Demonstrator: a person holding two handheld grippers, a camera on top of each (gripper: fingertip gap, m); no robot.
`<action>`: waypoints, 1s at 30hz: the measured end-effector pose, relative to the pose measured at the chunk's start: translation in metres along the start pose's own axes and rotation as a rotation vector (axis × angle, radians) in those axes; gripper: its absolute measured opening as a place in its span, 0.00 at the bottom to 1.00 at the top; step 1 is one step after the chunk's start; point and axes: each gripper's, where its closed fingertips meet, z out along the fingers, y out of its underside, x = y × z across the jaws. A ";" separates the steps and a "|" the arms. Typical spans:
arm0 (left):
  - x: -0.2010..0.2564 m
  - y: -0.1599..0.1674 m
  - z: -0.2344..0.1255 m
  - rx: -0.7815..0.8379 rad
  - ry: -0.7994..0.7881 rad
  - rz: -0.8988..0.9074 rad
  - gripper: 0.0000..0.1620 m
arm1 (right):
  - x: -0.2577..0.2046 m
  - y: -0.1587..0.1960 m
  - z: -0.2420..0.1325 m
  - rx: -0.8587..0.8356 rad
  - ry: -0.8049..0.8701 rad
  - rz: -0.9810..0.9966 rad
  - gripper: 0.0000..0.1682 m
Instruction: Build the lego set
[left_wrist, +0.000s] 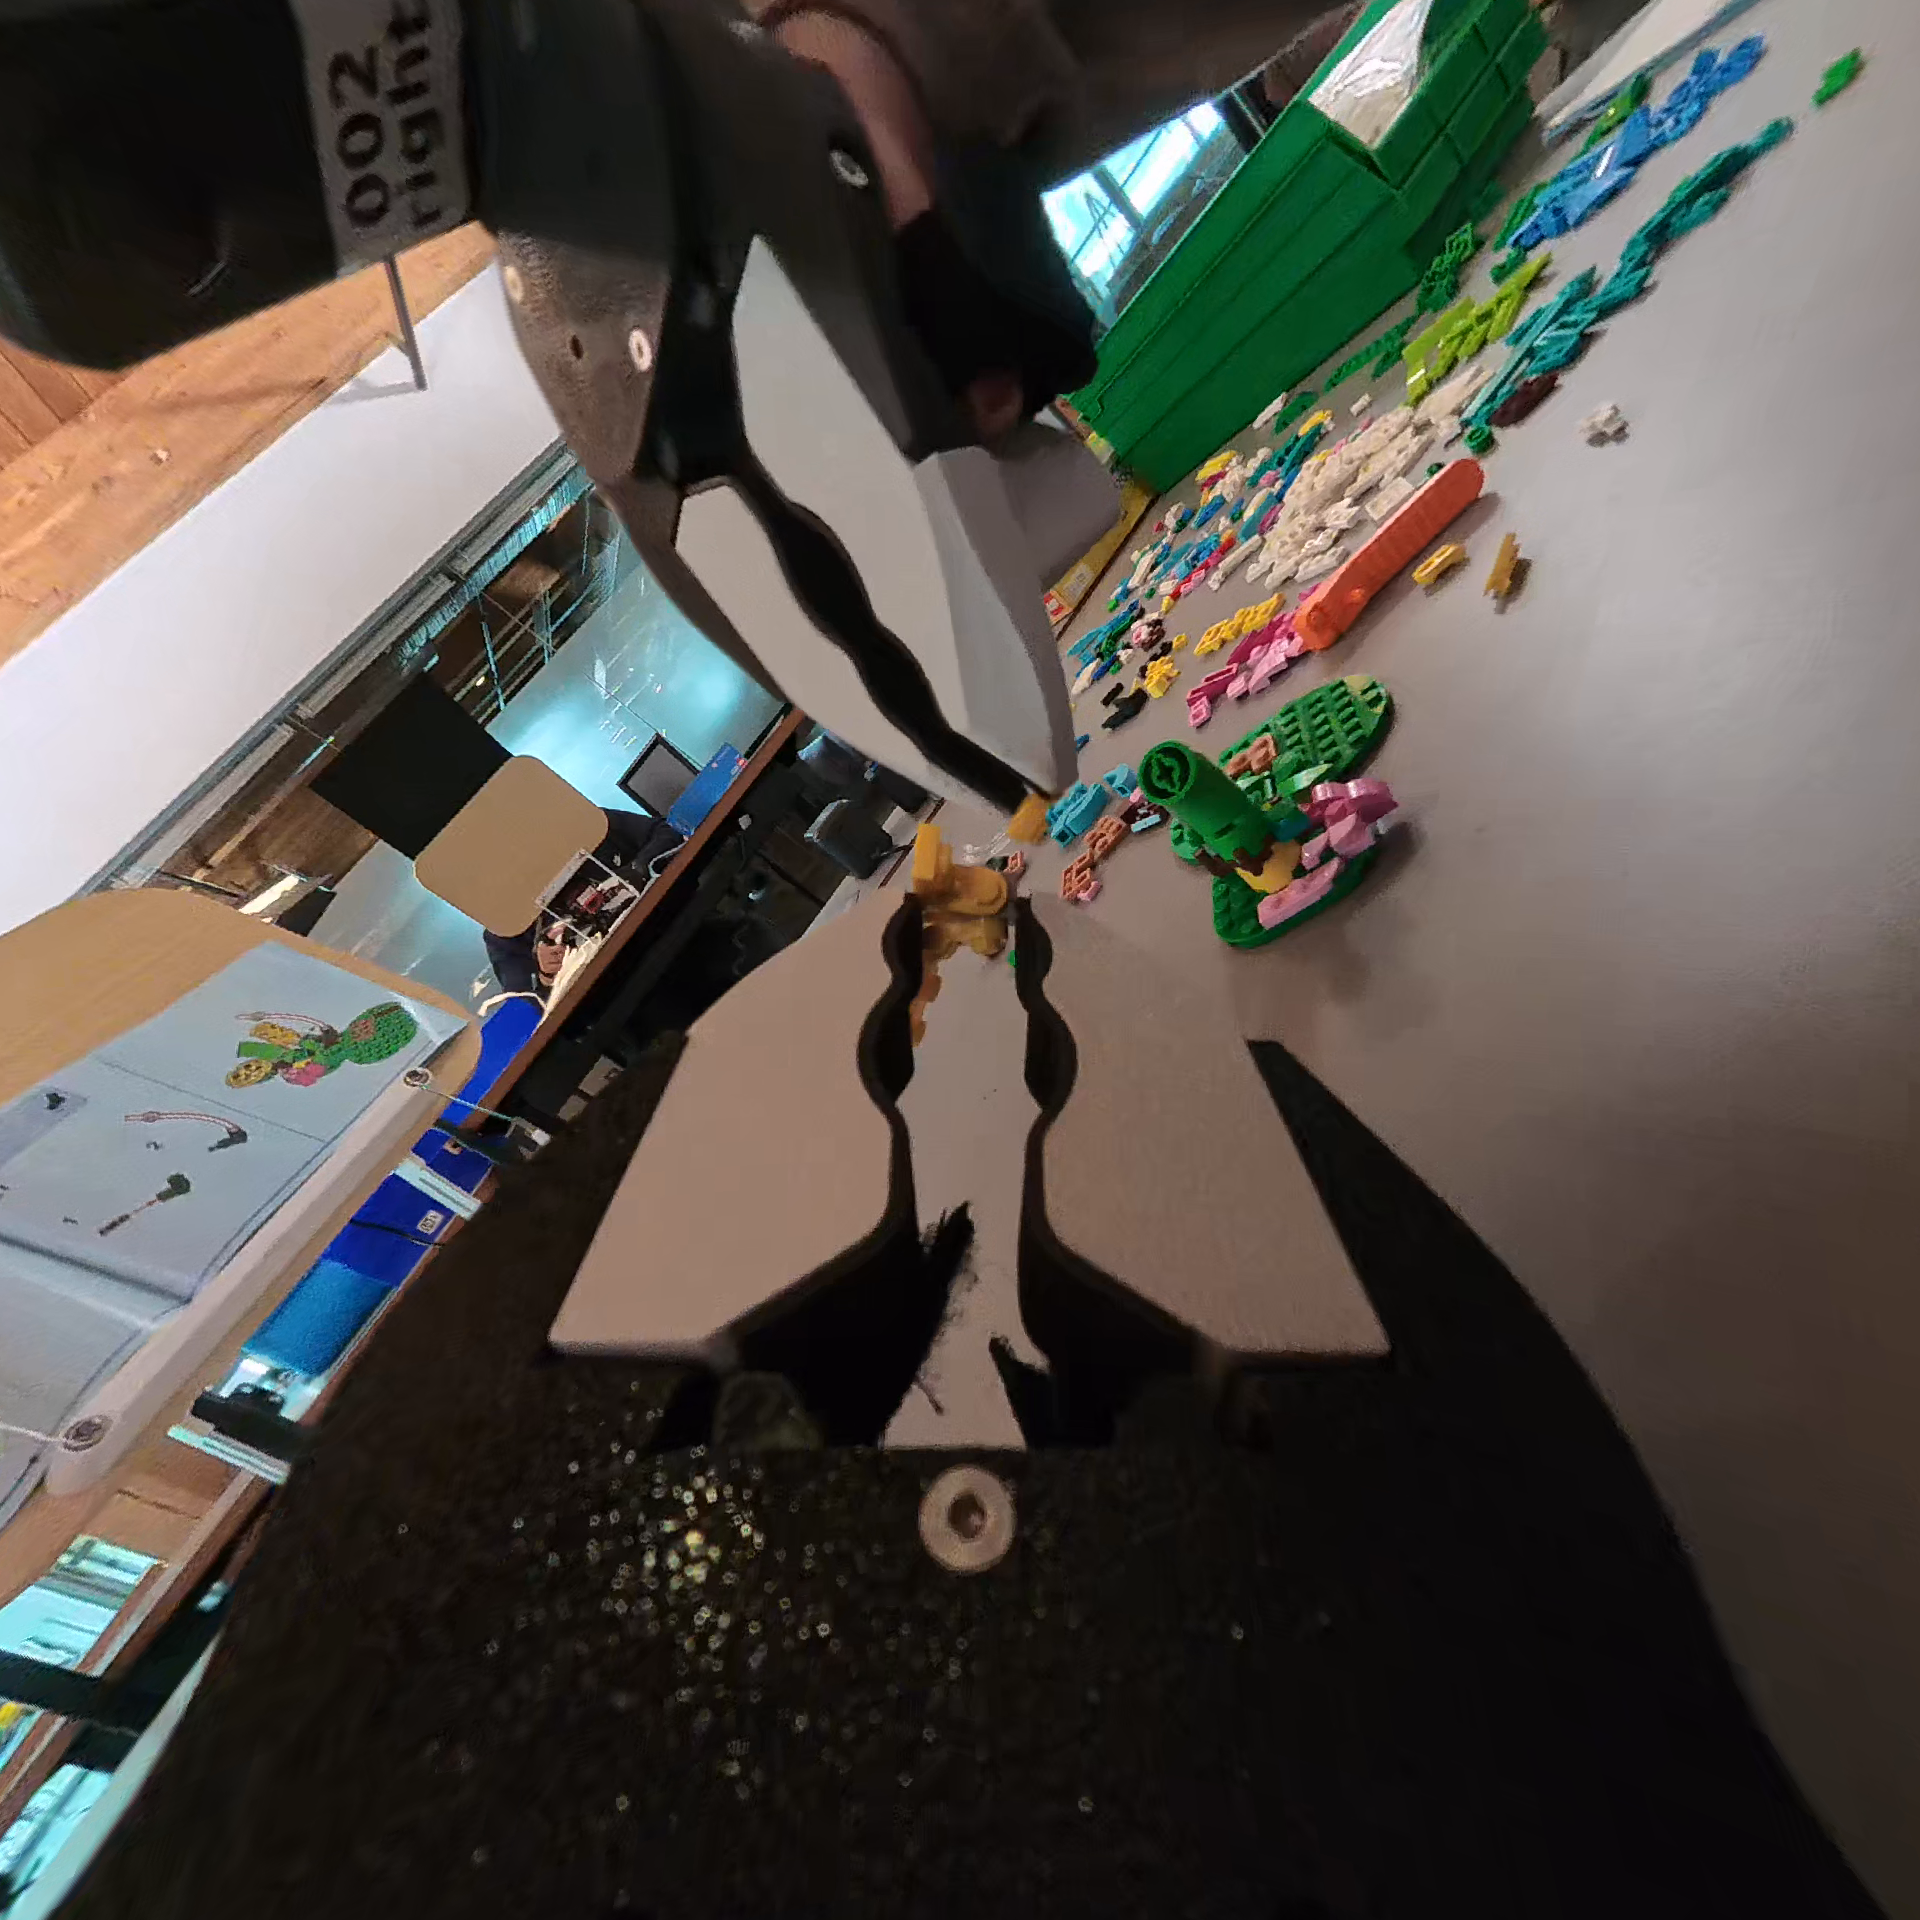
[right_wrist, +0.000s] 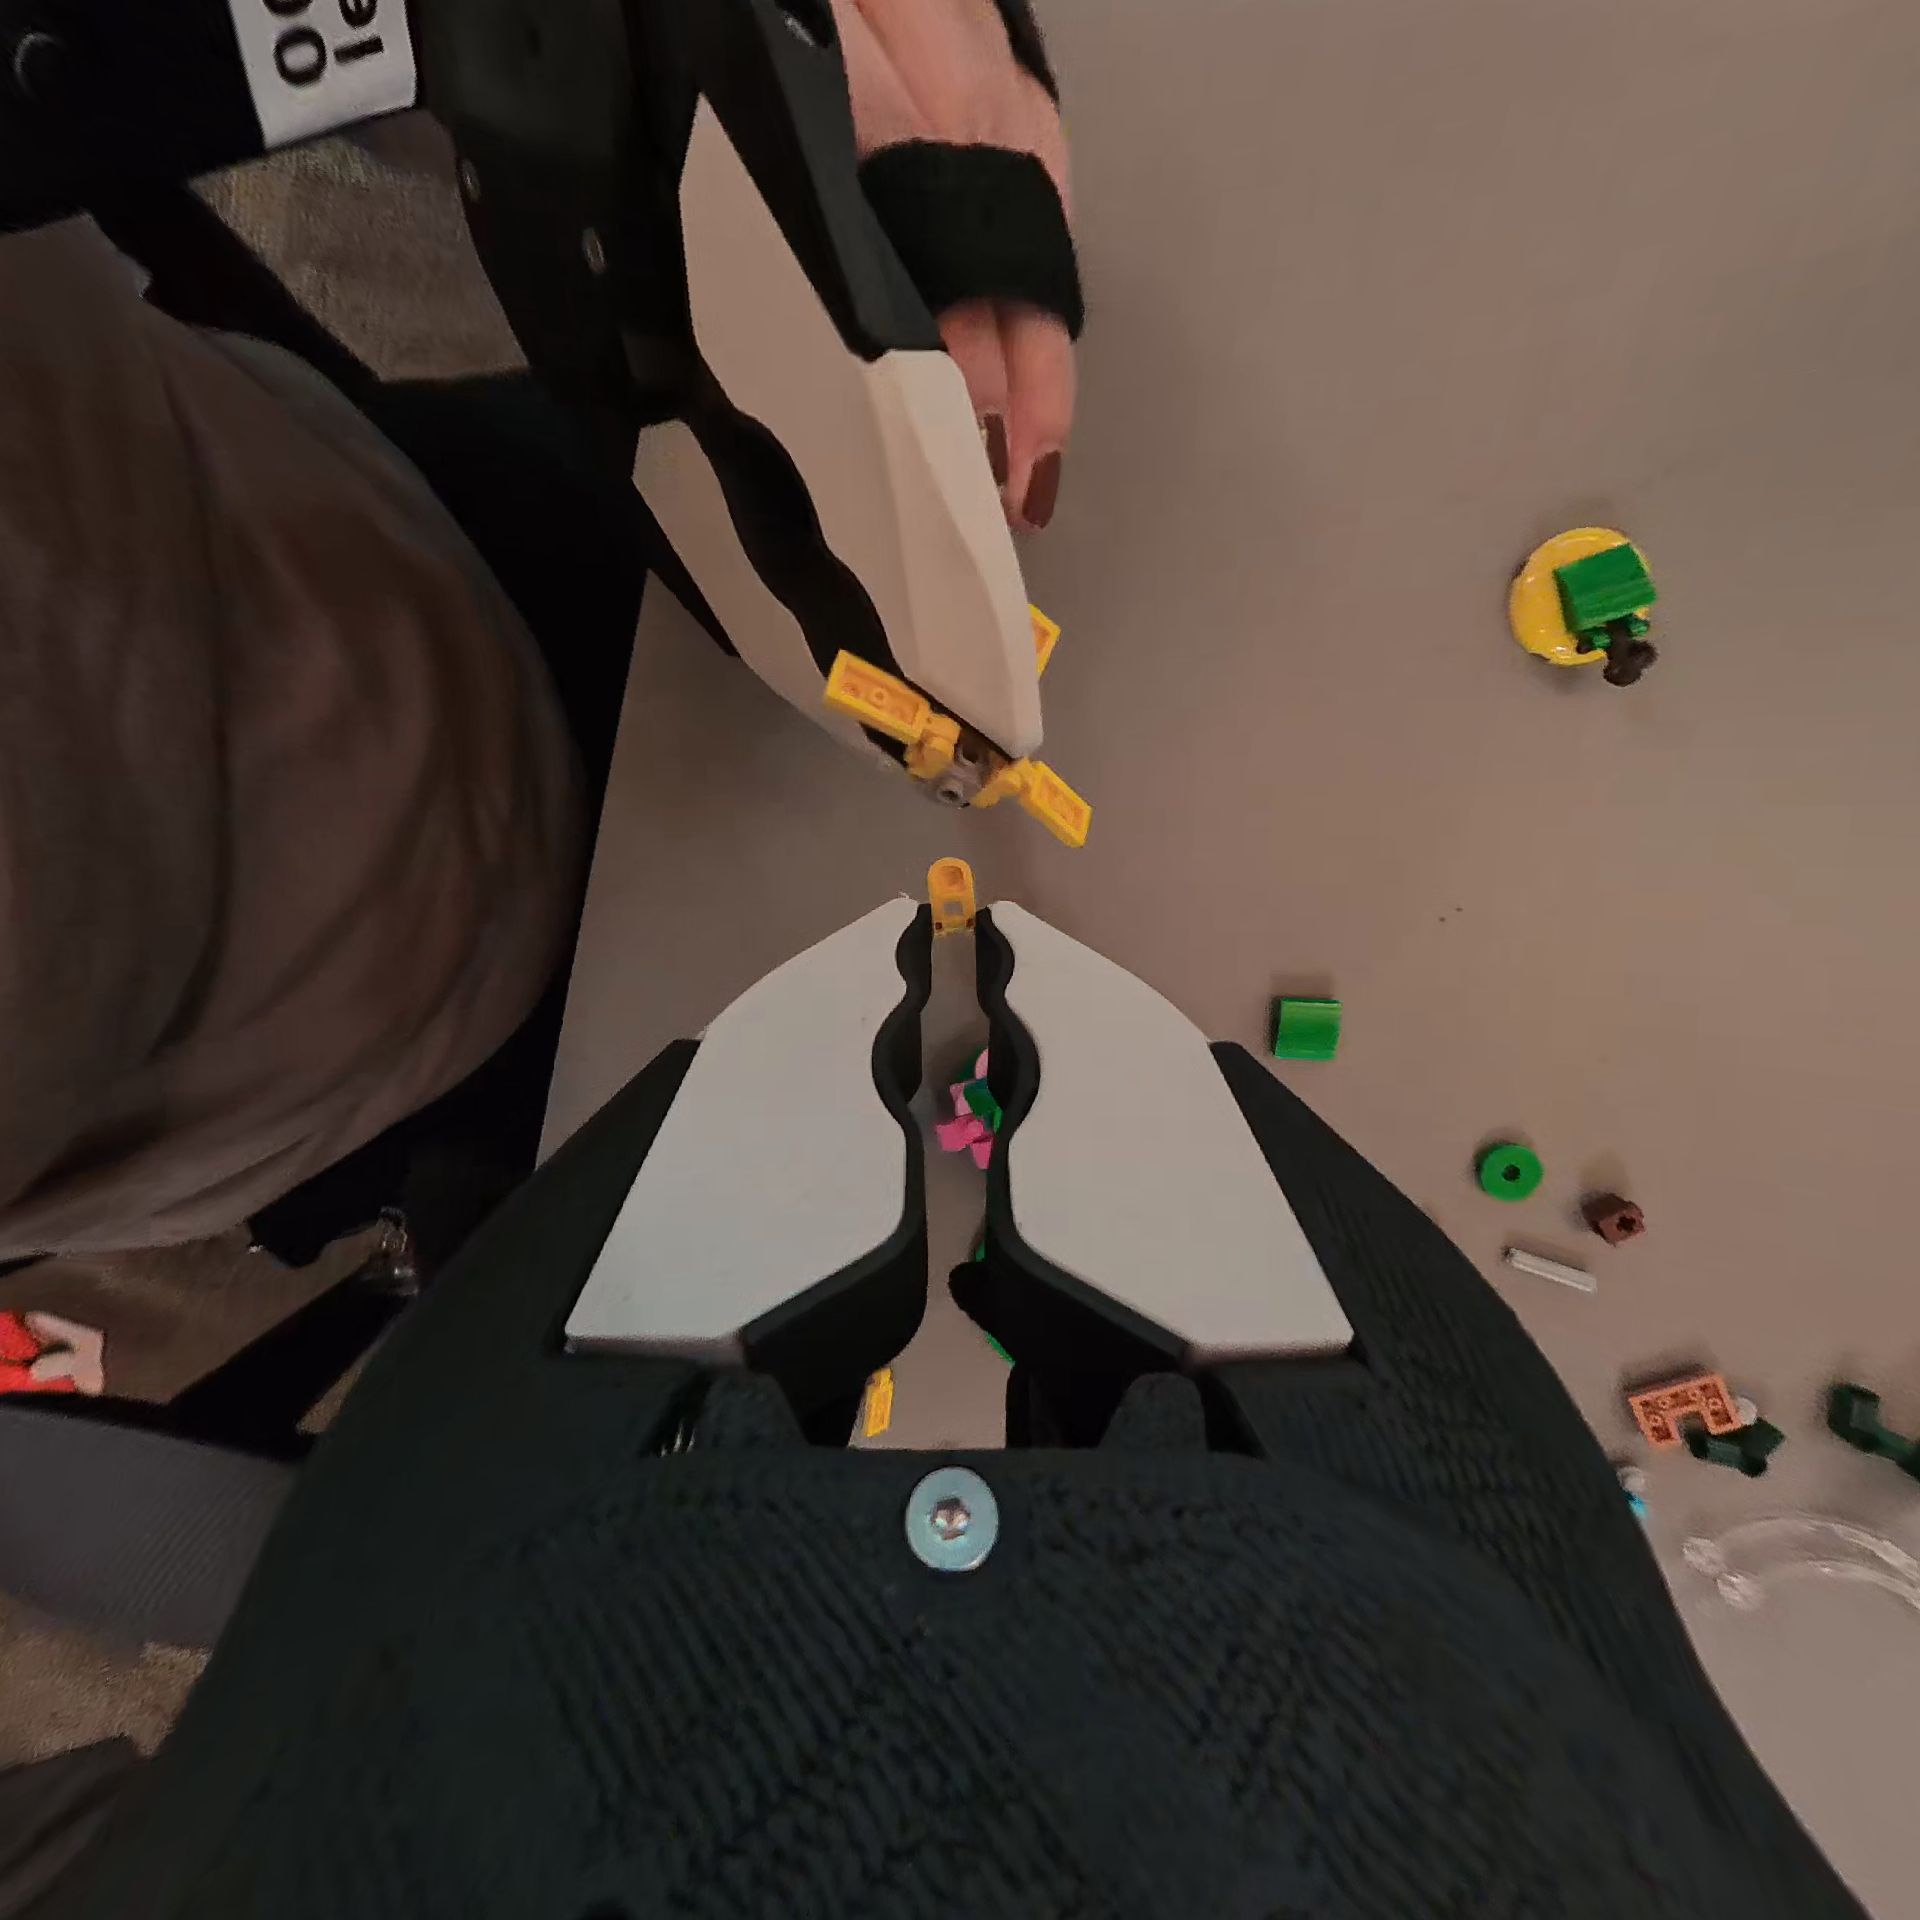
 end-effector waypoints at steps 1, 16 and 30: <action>0.001 0.000 0.000 -0.003 0.002 0.007 0.10 | -0.001 0.001 0.002 -0.021 -0.006 -0.010 0.04; -0.018 0.033 0.003 -0.219 -0.124 0.035 0.10 | 0.018 0.011 0.006 -0.173 0.025 -0.056 0.03; -0.176 0.056 -0.108 -0.336 -0.749 0.101 0.10 | 0.057 0.068 0.030 -1.098 -0.112 0.076 0.03</action>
